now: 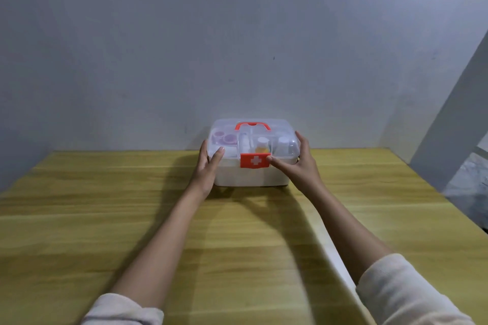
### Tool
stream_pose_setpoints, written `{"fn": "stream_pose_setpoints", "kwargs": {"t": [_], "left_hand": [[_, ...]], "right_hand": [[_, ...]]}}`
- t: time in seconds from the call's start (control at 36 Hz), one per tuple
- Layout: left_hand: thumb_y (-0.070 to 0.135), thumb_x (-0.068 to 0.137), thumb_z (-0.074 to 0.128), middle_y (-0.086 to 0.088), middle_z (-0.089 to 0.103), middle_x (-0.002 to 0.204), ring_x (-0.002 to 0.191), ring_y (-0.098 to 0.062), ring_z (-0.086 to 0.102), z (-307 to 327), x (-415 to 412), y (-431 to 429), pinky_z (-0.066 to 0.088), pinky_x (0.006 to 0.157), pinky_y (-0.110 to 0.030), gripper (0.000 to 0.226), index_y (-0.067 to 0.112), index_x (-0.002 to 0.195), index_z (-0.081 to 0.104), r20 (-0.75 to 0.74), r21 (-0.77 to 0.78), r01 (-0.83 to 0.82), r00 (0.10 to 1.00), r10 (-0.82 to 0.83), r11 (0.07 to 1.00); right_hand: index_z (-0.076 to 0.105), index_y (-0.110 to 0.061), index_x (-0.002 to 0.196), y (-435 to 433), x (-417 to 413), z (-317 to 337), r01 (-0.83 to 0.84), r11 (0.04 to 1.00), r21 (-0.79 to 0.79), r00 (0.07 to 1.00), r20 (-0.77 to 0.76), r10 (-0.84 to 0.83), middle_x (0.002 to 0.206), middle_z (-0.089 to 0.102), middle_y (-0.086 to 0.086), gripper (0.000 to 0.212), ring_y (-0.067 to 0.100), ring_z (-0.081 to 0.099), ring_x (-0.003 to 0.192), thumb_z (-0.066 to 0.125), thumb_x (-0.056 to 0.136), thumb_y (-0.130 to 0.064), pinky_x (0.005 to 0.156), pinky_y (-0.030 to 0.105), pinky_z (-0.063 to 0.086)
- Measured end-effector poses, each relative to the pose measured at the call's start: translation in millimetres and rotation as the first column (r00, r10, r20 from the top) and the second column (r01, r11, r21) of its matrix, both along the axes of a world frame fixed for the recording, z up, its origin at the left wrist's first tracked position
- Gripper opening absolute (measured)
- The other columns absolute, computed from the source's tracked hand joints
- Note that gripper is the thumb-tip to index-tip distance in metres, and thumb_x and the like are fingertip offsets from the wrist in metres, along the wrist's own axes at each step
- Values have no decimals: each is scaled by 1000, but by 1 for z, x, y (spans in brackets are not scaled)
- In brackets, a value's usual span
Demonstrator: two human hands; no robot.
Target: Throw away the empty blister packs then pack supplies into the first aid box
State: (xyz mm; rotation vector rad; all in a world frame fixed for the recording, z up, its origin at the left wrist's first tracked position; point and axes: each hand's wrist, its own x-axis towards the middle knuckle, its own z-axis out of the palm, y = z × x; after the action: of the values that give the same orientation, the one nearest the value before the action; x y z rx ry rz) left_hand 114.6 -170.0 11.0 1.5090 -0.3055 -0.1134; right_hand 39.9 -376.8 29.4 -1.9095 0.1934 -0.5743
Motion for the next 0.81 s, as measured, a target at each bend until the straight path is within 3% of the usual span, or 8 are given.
{"fn": "stream_pose_setpoints", "kwargs": {"t": [0.11, 0.25, 0.47, 0.53, 0.67, 0.75, 0.81], "left_hand": [[69, 62, 59, 2, 26, 163, 149, -13, 26, -2, 11, -3, 20, 124, -41, 115, 20, 157, 16, 1, 11, 9, 1000, -9, 1000], [69, 62, 60, 3, 24, 163, 149, -12, 24, -2, 22, -4, 19, 124, -39, 117, 19, 158, 15, -5, 15, 20, 1000, -20, 1000], [76, 61, 70, 2, 27, 163, 149, -15, 27, -10, 37, 0, 22, 123, -44, 123, 23, 157, 15, -11, 3, 74, 997, -74, 997], [77, 65, 67, 5, 22, 164, 150, -12, 23, -9, 34, 0, 19, 124, -41, 119, 25, 158, 13, -13, 39, 60, 998, -60, 997], [55, 93, 48, 5, 14, 166, 152, -13, 14, -12, 27, -5, 14, 123, -33, 82, 21, 158, 11, 84, 186, -71, 995, 56, 980], [64, 90, 46, -4, 19, 165, 152, -20, 17, -14, 24, -4, 16, 124, -39, 88, 14, 157, 18, 193, 344, -199, 972, 138, 918], [68, 85, 48, -11, 29, 161, 150, -26, 24, -21, 19, -2, 21, 122, -45, 93, 9, 154, 26, 251, 447, -238, 958, 135, 862]], "right_hand": [[26, -26, 140, -2, 8, 0, -10, 1000, 4, 1000, 2, 10, 140, 46, 1, 95, 17, 47, 126, 82, 64, -39, 103, 35, 43], [24, -27, 140, -5, 17, 0, -9, 1000, -9, 1000, -16, 9, 141, 45, 2, 97, 19, 47, 127, 81, 63, -43, 105, 42, 43], [20, -27, 143, -5, 20, 0, -24, 1000, -4, 1000, -20, 24, 144, 41, 3, 96, 20, 43, 129, 79, 68, -38, 104, 34, 41], [18, -26, 144, -4, 19, 1, -23, 1000, -17, 1000, -21, 22, 147, 38, 3, 96, 20, 41, 131, 77, 70, -38, 103, 33, 39], [0, -21, 149, -3, 15, 0, -27, 998, -48, 994, -103, 22, 156, 22, 3, 105, 20, 27, 142, 71, 75, -45, 112, 36, 29], [-7, -19, 148, -3, 10, -2, -34, 995, -89, 988, -152, 20, 156, 21, 4, 106, 22, 25, 142, 66, 77, -49, 114, 37, 29], [-2, -18, 149, -2, 4, -6, -20, 991, -131, 987, -159, -1, 155, 24, 4, 100, 21, 27, 141, 65, 79, -47, 114, 38, 30]]}}
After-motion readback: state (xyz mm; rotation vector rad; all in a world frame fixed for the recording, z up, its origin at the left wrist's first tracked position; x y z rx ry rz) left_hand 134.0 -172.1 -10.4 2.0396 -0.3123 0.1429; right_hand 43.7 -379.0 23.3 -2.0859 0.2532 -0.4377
